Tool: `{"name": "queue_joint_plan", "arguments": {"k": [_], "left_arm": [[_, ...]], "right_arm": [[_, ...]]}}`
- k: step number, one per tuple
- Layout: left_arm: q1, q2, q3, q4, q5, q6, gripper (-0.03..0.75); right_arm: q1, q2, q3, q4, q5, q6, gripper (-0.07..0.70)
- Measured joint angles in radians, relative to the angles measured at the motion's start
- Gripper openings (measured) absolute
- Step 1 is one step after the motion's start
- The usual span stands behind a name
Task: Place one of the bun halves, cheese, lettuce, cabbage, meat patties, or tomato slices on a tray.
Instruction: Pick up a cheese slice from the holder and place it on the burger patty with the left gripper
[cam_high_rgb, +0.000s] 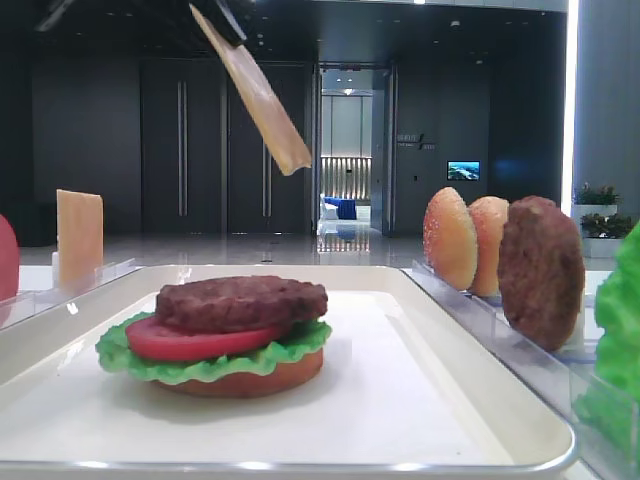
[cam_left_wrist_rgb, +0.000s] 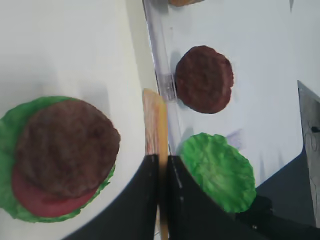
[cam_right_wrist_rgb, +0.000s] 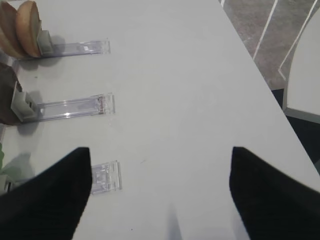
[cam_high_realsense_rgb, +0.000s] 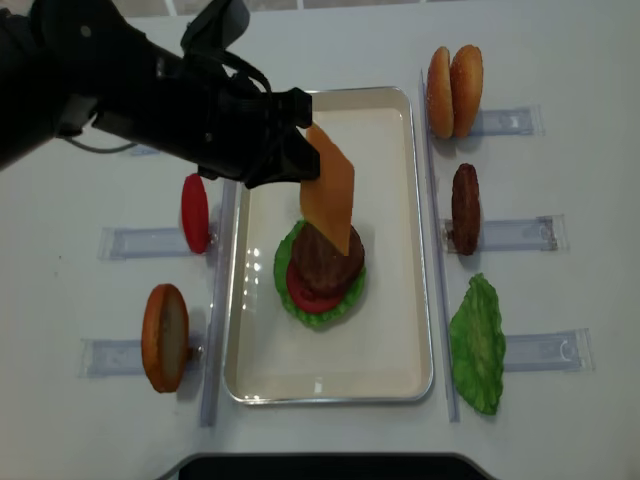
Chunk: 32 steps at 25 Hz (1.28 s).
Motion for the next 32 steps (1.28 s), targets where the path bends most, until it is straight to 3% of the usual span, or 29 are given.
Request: {"name": "queue_joint_plan", "arguments": {"k": [13,24,32], "left_arm": [[0.000,0.011,0.114,-0.051,-0.097,0.120,0.020],[0.000,0.086,0.116,-0.219,-0.125,0.261,0.020],[0.000,0.118,0.116,-0.233,-0.126,0.283,0.020]], "right_arm": [[0.000,0.000,0.000,0.000,0.000,0.000,0.539],[0.000,0.000,0.000,0.000,0.000,0.000,0.539],[0.000,0.000,0.000,0.000,0.000,0.000,0.538]]}}
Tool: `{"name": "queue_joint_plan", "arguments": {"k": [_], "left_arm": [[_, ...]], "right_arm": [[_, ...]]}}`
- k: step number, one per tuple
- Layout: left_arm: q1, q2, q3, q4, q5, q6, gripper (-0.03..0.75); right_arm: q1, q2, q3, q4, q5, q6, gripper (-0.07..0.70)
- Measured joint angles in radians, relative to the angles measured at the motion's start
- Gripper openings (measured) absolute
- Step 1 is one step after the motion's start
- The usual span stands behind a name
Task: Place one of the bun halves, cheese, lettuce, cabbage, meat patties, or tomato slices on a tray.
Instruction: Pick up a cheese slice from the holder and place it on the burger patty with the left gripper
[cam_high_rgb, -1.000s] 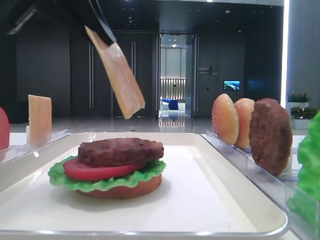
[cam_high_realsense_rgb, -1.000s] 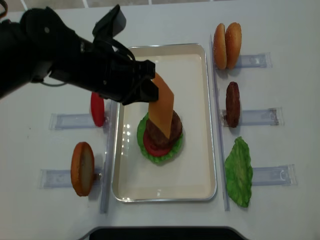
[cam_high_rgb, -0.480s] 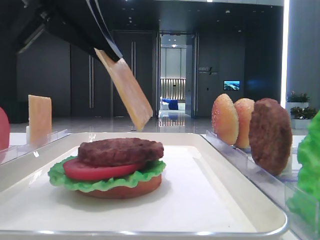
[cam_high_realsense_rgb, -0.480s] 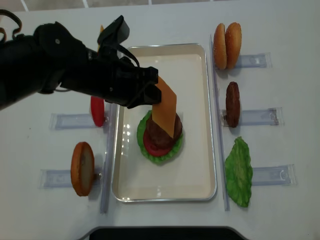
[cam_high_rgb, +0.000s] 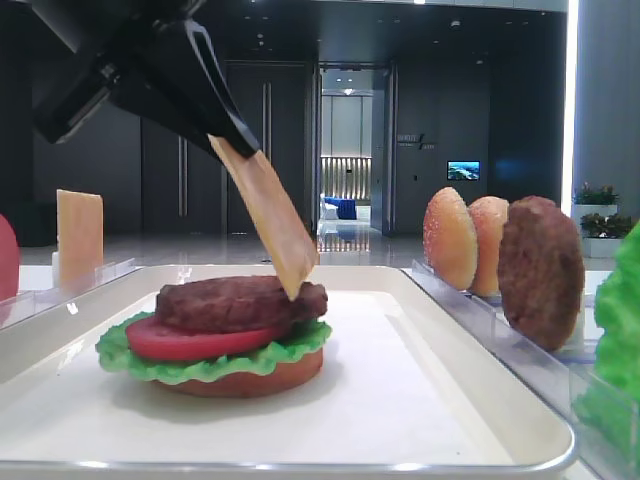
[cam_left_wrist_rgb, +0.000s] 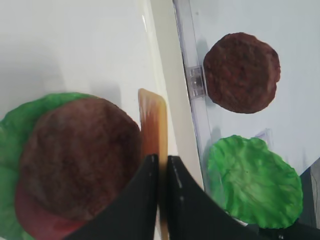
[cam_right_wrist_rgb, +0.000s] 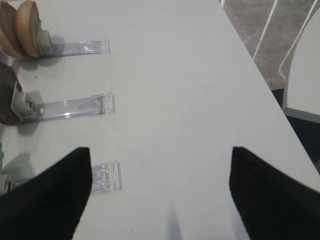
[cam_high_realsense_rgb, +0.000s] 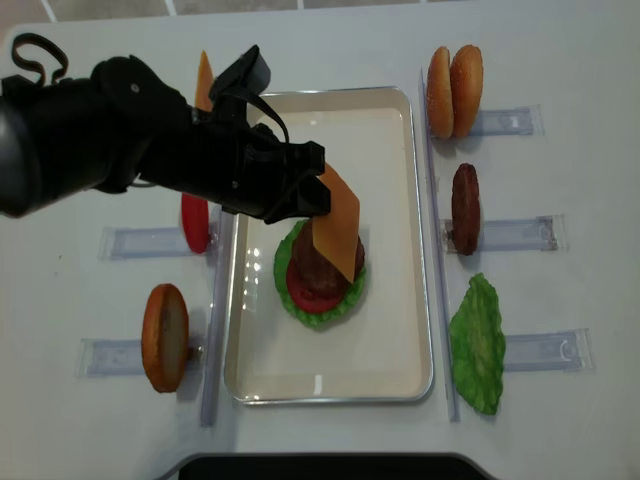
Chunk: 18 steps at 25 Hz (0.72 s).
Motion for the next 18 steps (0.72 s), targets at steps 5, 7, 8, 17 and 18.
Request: {"name": "queue_joint_plan", "arguments": {"k": [5,7,8,17,18], "left_arm": [[0.000,0.003,0.002,0.004,0.001,0.000,0.020],[0.000,0.003,0.002,0.005,0.001,0.000,0.020],[0.000,0.003,0.002,0.005,0.002,0.001,0.020],[0.001,0.003,0.002,0.038,0.027,0.001,0.020],[0.001,0.003,0.002,0.040,0.027,0.001,0.020]], "right_arm": [[0.000,0.000,0.000,0.000,0.000,0.000,0.538],[0.000,0.000,0.000,0.000,0.000,0.000,0.538],[0.000,0.000,0.000,0.000,0.000,0.000,0.538],[0.000,0.000,0.000,0.000,0.000,0.000,0.538],[0.000,0.000,0.000,0.000,0.000,0.000,0.538]]}}
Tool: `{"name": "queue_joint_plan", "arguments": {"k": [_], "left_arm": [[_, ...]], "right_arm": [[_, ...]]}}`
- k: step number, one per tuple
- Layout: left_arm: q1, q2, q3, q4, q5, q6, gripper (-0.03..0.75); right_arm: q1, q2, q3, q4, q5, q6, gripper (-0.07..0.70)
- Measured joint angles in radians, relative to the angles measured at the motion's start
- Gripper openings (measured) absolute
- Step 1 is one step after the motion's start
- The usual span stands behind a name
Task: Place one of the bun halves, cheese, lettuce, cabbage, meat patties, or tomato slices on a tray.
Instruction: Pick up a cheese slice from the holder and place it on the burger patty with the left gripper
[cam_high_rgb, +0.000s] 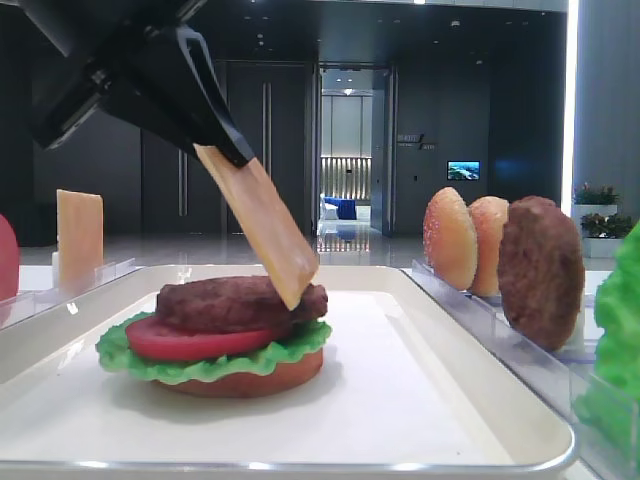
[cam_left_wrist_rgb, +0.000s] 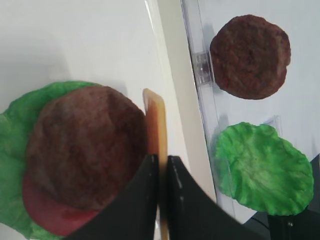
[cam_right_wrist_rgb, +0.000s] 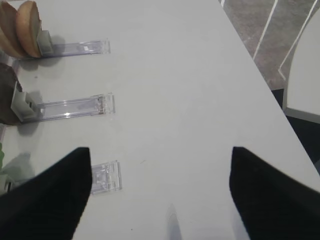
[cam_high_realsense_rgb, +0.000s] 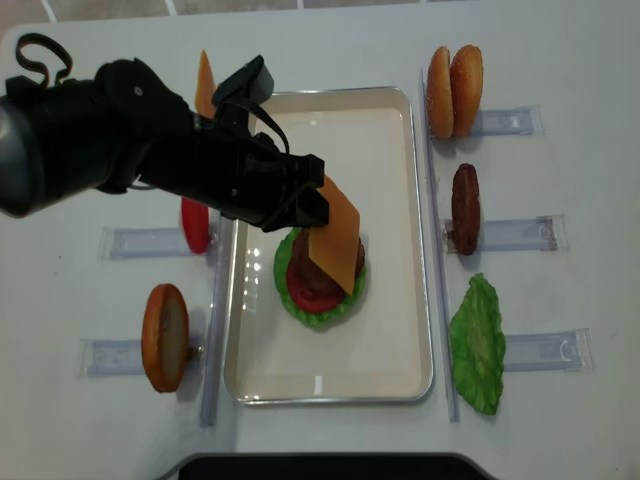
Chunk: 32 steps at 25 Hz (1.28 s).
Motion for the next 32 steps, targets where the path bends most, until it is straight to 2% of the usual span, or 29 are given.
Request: {"name": "queue_joint_plan", "arguments": {"k": [8,16,25,29,32], "left_arm": [[0.000,0.000,0.000,0.014,0.001,0.000,0.024],[0.000,0.000,0.000,0.110,0.004,-0.068,0.134],[0.000,0.000,0.000,0.170,0.031,-0.100,0.148],[0.000,0.000,0.000,0.253,0.052,-0.172,0.181],[0.003,0.000,0.000,0.371,0.082,-0.260,0.225]], "right_arm": [[0.000,0.000,0.000,0.000,0.000,0.000,0.538],[0.000,0.000,0.000,0.000,0.000,0.000,0.538],[0.000,0.000,0.000,0.000,0.000,0.000,0.538],[0.000,0.000,0.000,0.000,0.000,0.000,0.538],[0.000,0.000,0.000,0.000,0.000,0.000,0.538]]}}
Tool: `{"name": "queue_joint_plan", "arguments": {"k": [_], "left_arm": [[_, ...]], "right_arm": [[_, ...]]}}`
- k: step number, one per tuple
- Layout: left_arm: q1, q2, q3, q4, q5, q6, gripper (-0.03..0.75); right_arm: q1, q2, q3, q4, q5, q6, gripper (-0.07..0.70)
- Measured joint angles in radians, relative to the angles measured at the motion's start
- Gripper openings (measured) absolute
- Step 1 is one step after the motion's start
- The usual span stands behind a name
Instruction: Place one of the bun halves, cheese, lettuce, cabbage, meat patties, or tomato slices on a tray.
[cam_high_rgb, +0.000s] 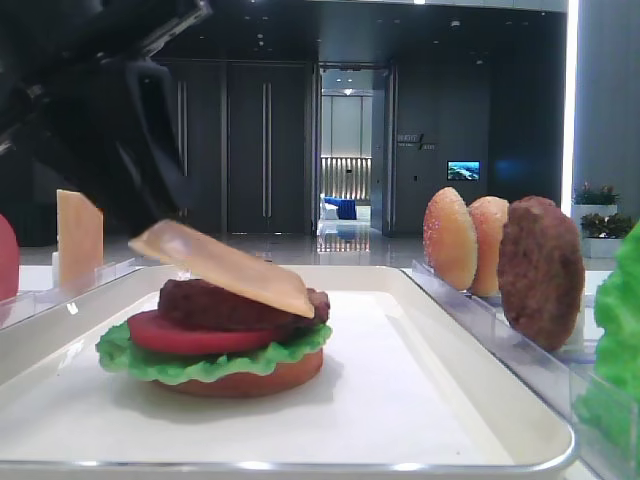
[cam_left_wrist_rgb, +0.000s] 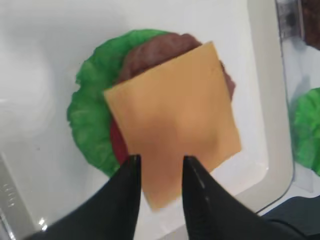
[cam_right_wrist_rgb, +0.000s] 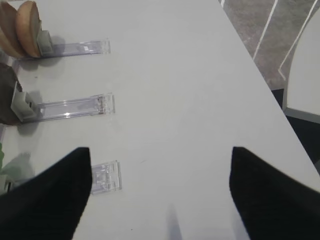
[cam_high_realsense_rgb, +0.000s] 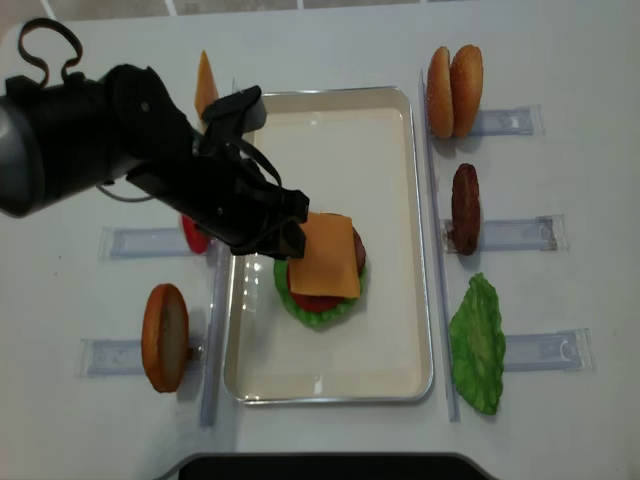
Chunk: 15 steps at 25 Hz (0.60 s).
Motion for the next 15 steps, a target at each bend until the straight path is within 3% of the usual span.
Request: {"name": "queue_joint_plan", "arguments": {"k": [4,9,11,15], "left_arm": [[0.038,-0.006,0.000,0.108,0.052,-0.097,0.251],[0.091,-0.074,-0.024,0.133,0.077,-0.121,0.274],[0.091,-0.096,-0.064,0.133,0.087,-0.122,0.306],[0.091,-0.103,-0.191,0.148,0.161,-0.132,0.393]], "right_arm": [[0.000,0.000,0.000,0.000,0.000,0.000,0.538],[0.000,0.000,0.000,0.000,0.000,0.000,0.538],[0.000,0.000,0.000,0.000,0.000,0.000,0.538],[0.000,0.000,0.000,0.000,0.000,0.000,0.538]]}}
